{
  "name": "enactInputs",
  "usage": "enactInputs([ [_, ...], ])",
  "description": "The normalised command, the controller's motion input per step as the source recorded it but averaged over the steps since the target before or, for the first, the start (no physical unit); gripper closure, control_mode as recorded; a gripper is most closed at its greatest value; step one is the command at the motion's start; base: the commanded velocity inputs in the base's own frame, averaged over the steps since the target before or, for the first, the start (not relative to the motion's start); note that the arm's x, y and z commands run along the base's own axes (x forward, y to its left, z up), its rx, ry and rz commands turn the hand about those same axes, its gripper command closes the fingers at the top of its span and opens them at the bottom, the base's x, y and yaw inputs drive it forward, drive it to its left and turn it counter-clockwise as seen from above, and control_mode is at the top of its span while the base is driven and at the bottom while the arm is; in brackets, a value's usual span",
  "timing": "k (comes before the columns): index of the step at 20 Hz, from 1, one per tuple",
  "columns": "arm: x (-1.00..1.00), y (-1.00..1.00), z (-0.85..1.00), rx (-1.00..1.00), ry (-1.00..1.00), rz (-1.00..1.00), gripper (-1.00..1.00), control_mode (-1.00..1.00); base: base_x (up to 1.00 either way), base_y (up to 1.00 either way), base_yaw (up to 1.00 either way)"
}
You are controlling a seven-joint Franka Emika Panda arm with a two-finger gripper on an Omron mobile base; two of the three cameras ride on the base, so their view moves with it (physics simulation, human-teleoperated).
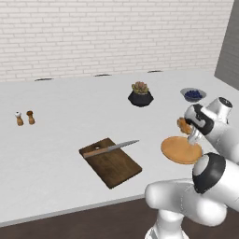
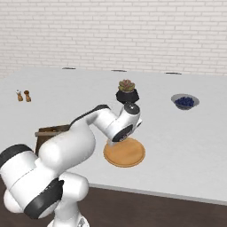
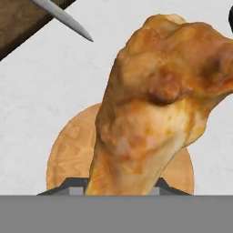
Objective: Pick up the knife from the drawer and place it on the cutting board. Then place the meat from the plate to the cutting board.
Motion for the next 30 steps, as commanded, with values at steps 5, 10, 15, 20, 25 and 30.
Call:
enactInputs([
  [5, -0.04, 1.00, 0.75, 0.00, 0.13, 0.23, 1.00, -1.00, 0.00, 0.00, 0.00],
  [10, -0.16, 1.00, 0.24, 0.00, 0.16, 0.30, 1.00, -1.00, 0.00, 0.00, 0.00],
  [15, -0.40, 1.00, 0.00, 0.00, 0.16, 0.28, 1.00, -1.00, 0.00, 0.00, 0.00],
  [20, 0.10, 1.00, -0.23, 0.00, 0.17, 0.21, 1.00, -1.00, 0.00, 0.00, 0.00],
  [25, 0.46, 0.99, -0.50, 0.00, 0.14, 0.10, 1.00, -1.00, 0.00, 0.00, 0.00],
  [30, 0.11, 0.70, -0.62, 0.00, 0.06, 0.01, 1.00, -1.00, 0.00, 0.00, 0.00],
])
